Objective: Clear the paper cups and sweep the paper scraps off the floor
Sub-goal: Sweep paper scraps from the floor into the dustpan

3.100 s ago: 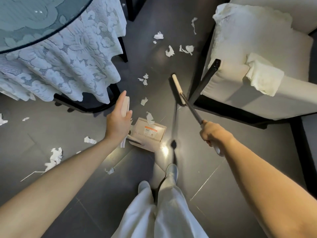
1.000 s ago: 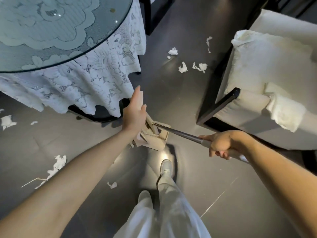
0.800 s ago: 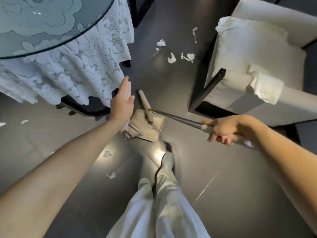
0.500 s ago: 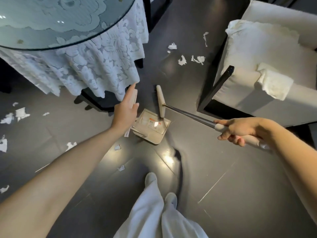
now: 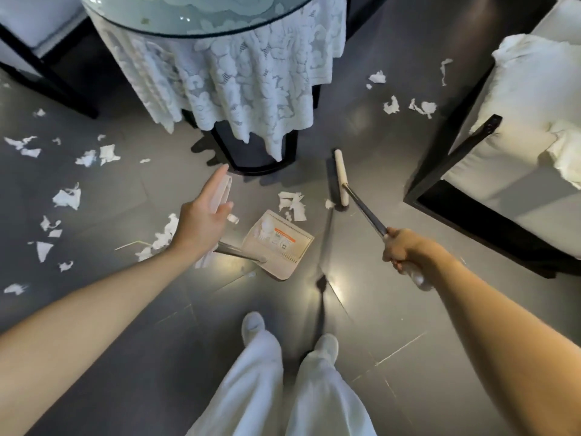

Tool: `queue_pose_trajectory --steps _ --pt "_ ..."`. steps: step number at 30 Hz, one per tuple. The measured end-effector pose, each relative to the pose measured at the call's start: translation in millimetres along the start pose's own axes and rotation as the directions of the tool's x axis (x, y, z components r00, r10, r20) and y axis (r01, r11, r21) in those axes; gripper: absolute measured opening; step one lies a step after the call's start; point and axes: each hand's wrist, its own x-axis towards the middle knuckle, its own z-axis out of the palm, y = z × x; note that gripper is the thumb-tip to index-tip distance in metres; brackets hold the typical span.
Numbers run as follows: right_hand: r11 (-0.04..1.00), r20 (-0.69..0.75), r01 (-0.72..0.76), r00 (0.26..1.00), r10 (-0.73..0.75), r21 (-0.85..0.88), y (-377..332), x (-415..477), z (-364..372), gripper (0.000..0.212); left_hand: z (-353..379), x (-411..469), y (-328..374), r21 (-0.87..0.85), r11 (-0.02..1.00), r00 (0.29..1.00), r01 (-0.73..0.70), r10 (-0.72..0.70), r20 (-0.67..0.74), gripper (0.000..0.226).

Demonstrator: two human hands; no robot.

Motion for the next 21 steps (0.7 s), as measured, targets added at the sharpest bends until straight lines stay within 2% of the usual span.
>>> queue_pose_trajectory --steps 6,8,11,14,18,21 --pt "0.996 0.063 0.062 0.996 -0.057 -0.071 -46.6 -0.4 85.7 0.046 -67.1 -28.9 -76.8 -0.023 0.997 0.997 0.068 -0.069 -0.018 0.060" --pt "0.972 0.077 0.056 0.996 -0.039 -0.227 -76.8 -1.7 116.6 0.042 -93.9 -30.3 -105.9 -0.044 0.997 0.997 0.068 -0.069 -0.021 0.060" --pt "0.909 0.113 0.076 0.993 -0.032 -0.410 -118.8 -15.2 167.4 0.050 -136.0 -28.1 -152.4 -0.030 0.998 0.999 0.047 -0.048 -0.021 0.061" --pt "0.857 0.150 0.099 0.988 -0.026 -0.506 -143.6 -33.3 219.6 0.051 -175.6 -28.4 -197.6 0.000 0.999 0.999 0.054 -0.054 -0.001 0.061" --pt "0.838 0.201 0.101 0.980 0.011 -0.536 -161.5 -60.2 263.9 0.066 -212.9 -35.3 -242.1 0.050 0.998 0.998 0.044 -0.045 0.036 0.060" --pt "0.883 0.286 0.098 0.957 0.043 -0.459 -167.3 -84.3 271.8 0.062 -231.8 -46.1 -264.4 0.086 0.996 0.998 0.021 -0.026 0.057 0.060"
